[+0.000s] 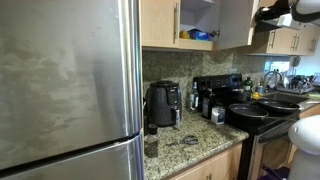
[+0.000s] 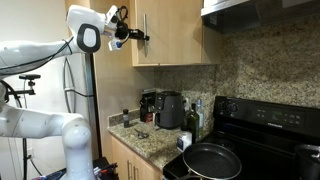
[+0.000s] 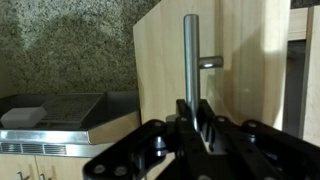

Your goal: Open the right overhead cabinet door

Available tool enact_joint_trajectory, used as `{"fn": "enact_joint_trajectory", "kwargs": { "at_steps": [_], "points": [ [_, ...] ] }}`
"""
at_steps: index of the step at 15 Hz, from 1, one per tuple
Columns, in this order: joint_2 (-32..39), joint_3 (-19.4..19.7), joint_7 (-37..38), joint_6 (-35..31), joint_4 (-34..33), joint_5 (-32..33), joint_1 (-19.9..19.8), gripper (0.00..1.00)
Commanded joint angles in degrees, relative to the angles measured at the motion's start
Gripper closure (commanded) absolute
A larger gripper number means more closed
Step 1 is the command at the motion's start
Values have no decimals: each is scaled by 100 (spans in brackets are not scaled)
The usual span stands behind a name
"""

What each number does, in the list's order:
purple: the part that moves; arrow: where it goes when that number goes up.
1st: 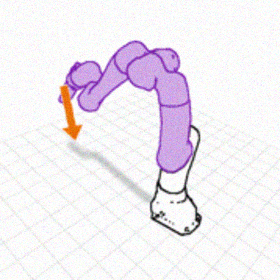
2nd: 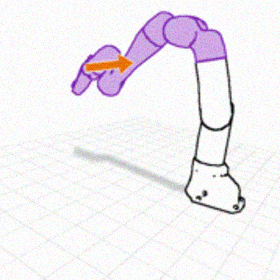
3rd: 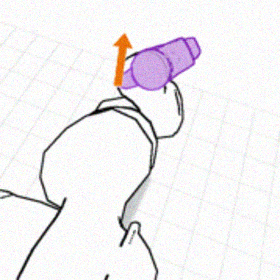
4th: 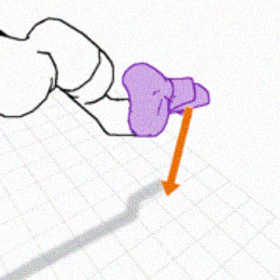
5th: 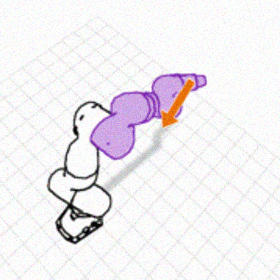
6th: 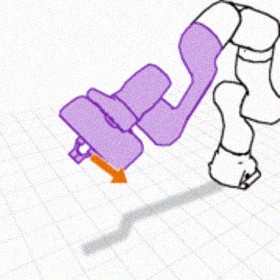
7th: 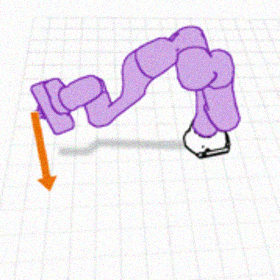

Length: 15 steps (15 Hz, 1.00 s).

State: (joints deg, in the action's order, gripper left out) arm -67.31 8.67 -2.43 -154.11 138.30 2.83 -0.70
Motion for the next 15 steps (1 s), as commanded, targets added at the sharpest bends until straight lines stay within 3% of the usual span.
{"fn": "enact_joint_trajectory", "kwargs": {
  "at_steps": [1,15],
  "points": [
    [-518,356,-175,682,-114,178,-702,96],
    [-254,371,-236,1918,-1083,150,-624,96]
  ]
}}
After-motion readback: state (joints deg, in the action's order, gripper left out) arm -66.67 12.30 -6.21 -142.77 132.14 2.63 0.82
